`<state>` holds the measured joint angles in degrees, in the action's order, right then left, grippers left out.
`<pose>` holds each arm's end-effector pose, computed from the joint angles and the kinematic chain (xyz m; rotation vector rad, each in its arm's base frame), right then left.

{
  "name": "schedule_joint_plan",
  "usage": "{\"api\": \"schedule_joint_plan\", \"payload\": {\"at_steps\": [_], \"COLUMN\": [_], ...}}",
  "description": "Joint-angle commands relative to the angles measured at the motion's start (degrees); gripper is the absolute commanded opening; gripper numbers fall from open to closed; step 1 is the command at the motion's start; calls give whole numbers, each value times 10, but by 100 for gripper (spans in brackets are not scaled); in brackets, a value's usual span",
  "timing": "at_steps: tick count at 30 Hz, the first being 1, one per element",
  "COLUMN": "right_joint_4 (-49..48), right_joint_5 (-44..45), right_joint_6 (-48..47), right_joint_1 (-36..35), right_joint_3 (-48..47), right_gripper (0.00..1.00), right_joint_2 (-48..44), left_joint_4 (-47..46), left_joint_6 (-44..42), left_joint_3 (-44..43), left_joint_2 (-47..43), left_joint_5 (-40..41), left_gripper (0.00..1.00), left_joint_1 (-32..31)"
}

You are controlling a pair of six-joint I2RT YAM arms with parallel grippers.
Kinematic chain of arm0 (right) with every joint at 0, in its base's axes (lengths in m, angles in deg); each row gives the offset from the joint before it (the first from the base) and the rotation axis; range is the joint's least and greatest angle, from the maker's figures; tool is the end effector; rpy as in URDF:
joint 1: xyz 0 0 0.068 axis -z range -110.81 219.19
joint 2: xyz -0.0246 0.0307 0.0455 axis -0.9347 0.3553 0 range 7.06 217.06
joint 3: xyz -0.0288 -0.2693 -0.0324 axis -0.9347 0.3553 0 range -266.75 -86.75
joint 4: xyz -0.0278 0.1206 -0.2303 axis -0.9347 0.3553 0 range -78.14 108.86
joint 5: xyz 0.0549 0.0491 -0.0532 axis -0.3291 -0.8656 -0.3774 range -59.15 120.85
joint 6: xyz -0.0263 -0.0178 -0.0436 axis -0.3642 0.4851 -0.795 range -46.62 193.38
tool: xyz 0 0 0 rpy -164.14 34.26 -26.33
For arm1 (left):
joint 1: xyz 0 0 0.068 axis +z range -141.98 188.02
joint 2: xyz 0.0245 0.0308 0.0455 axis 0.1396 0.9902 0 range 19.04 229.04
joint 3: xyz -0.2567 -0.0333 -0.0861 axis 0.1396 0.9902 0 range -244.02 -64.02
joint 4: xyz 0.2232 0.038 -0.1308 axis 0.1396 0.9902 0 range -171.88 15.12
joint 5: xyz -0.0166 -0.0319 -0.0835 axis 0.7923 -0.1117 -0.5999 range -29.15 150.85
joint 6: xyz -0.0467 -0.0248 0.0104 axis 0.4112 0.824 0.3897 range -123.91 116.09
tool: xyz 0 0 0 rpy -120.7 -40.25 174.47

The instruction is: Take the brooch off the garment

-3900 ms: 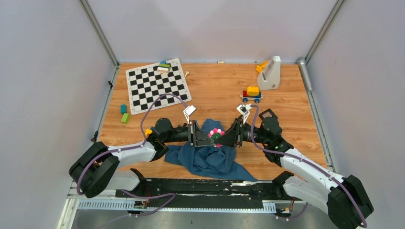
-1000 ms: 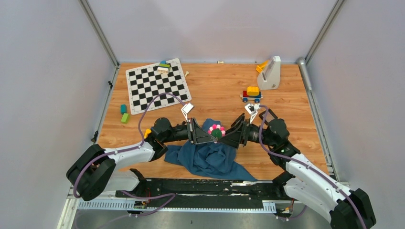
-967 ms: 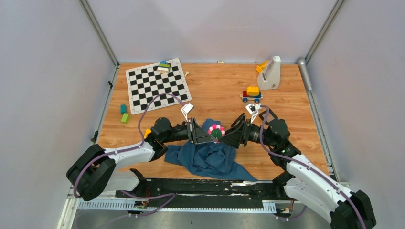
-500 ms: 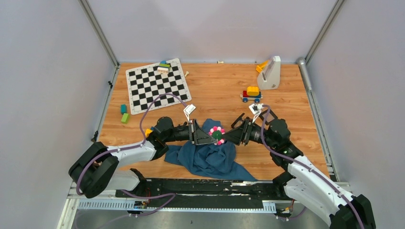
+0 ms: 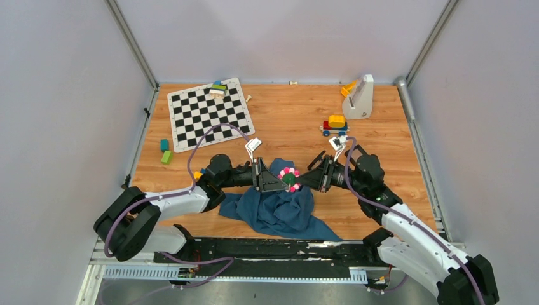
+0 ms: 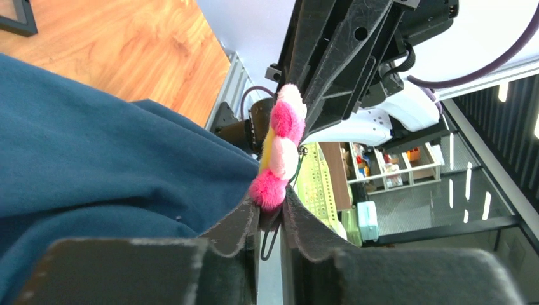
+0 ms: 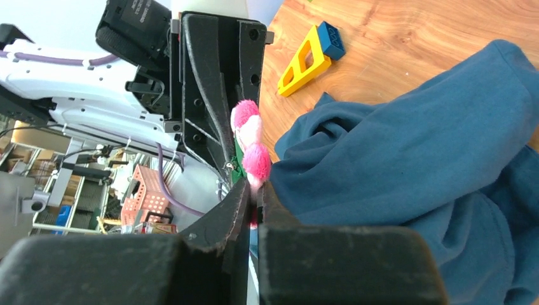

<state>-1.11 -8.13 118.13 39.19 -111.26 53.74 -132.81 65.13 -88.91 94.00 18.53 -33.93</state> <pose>0.1522 0.1138 0.2524 -0.3196 1.9335 1.4972 0.1736 -0.1883 0.2206 0.2753 1.9815 -1.9661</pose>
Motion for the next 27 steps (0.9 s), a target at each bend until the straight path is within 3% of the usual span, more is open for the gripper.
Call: {"api": "schedule_joint_plan", "payload": {"at_steps": [1,5,10,14,20,27], "right_joint_4": [106,327,497,581,703,708], "right_joint_5": [89,255,478,616,691,740], "right_joint_6": [-47,-105,-134,-138,-88,-66], "right_joint_1": [-1,0,0,-1,-9,-20], "right_joint_3": [-80,-174,-239,-262,-352,-384], "right_gripper": [0,0,0,0,0,0], "right_joint_2": [-26,-63,-86,-39,145,266], "left_joint_4": [-25,85,349,462,546,579], "left_joint_6": [-17,-89,-211,-273,-318,-344], "left_joint_3": [-16,-19,-53,-83,-100,-102], "left_joint_2": [-5,-53,-139,-180,-205,-238], "left_joint_5": [9,38,120,166,217,256], "left_gripper": [31,52,58,58,57,57], "left_joint_1": [2,5,6,6,3,3]}}
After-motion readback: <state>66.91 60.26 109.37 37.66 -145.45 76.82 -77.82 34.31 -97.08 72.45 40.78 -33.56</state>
